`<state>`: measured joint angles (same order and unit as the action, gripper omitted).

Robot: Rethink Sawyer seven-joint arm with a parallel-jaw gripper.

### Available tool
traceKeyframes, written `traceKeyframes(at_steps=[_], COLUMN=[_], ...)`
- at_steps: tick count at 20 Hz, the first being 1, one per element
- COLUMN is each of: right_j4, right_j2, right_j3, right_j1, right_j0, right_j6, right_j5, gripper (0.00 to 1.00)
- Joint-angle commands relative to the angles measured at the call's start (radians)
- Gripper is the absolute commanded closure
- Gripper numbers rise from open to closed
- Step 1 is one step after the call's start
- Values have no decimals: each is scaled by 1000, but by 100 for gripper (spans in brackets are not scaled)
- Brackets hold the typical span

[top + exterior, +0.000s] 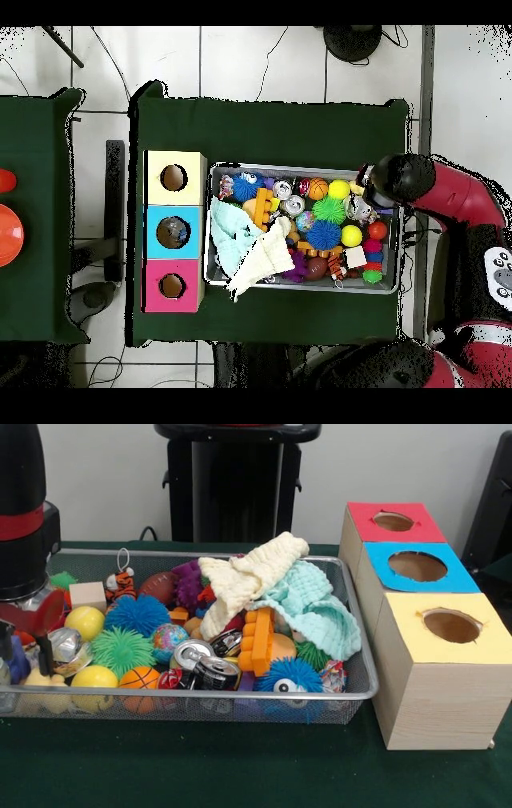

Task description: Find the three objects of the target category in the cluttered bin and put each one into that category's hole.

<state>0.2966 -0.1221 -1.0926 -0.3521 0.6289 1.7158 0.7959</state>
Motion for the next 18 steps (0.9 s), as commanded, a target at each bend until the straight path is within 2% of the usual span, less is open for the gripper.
traceKeyframes(at_steps=[1, 3, 8, 10, 14, 18], right_j4=[36, 41, 23, 29, 53, 50], right_j2=[-126, -129, -141, -134, -73, -37], right_j3=[-164, -175, -183, -190, -199, -215], right_j1=[37, 35, 41, 38, 35, 32], right_j0=[38, 43, 52, 49, 15, 7], right_j6=[-103, -97, -100, -81, 16, 55], right_j5=[-166, -186, -149, -163, -210, -187], gripper=[0, 0, 0, 0, 0, 0])
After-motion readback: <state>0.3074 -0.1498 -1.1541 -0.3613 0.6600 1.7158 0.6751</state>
